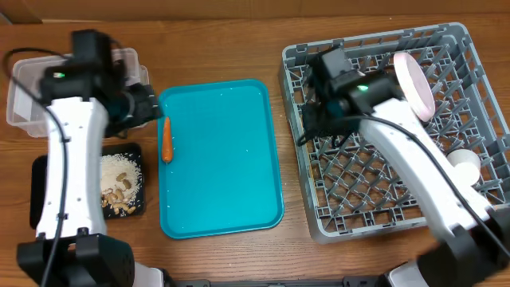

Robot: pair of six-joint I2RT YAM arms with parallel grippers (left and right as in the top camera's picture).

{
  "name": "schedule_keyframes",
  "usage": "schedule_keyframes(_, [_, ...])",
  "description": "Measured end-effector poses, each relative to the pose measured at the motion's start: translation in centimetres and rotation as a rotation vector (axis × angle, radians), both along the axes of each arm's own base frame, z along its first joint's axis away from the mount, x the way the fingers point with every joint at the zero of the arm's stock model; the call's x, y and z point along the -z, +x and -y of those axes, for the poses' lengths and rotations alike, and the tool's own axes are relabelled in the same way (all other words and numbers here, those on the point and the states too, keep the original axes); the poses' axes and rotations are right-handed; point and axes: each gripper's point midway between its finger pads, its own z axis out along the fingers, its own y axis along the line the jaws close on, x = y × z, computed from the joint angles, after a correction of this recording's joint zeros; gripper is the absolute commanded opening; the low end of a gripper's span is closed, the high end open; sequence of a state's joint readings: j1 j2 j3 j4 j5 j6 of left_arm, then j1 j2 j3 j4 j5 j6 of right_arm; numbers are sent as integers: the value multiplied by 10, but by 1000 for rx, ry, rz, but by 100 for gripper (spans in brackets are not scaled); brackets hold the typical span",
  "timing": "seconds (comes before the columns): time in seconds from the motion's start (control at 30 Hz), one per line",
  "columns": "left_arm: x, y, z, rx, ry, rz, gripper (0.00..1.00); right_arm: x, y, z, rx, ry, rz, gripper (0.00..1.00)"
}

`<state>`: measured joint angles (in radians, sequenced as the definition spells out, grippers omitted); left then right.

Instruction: Sort waste into correct bins and load items into the dishwasher

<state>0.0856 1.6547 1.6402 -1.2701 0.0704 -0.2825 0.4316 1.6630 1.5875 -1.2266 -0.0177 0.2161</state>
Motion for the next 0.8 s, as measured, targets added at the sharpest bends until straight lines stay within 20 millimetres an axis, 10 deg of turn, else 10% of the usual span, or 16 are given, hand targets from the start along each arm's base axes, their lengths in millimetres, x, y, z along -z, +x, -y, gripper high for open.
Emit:
schedule_keyframes(0.17, [43, 4, 33, 90, -1, -9, 80, -53, -11, 28, 72, 44, 112, 51])
schedule_keyframes(0.8, [182, 20, 17, 73, 98, -171, 72, -49, -13, 52, 136, 15, 76, 51])
